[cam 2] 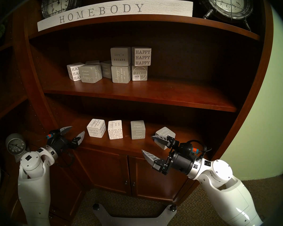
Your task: Stack four cubes vertically into two groups
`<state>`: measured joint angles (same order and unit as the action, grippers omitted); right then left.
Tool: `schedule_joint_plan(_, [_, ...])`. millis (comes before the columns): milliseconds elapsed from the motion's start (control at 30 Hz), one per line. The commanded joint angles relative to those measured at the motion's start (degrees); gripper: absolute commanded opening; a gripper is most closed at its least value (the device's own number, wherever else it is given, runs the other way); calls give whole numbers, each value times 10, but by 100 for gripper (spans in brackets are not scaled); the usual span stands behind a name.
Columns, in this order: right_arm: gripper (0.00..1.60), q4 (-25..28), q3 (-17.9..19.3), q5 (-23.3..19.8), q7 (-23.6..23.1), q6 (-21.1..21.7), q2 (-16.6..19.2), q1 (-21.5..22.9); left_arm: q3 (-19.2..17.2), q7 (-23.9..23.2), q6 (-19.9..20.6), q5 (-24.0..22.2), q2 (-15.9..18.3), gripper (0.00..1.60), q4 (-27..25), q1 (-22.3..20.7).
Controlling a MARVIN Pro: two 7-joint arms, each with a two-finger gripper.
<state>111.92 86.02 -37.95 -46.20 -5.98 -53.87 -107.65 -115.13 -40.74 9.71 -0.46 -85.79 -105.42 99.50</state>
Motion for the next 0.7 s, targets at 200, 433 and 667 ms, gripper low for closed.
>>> schedule_joint_plan(200, [160,6,0,-1,-1,0,0,1,34,25,-19,16,-15,160,17,-34])
schedule_joint_plan(433, [160,6,1,-1,-1,0,-1,1,45,41,-25,26,-28,160,10,-33])
schedule_joint_plan(667, [160,6,1,0,-1,0,-1,1,60,56,-38,24,-44,160,36,-61])
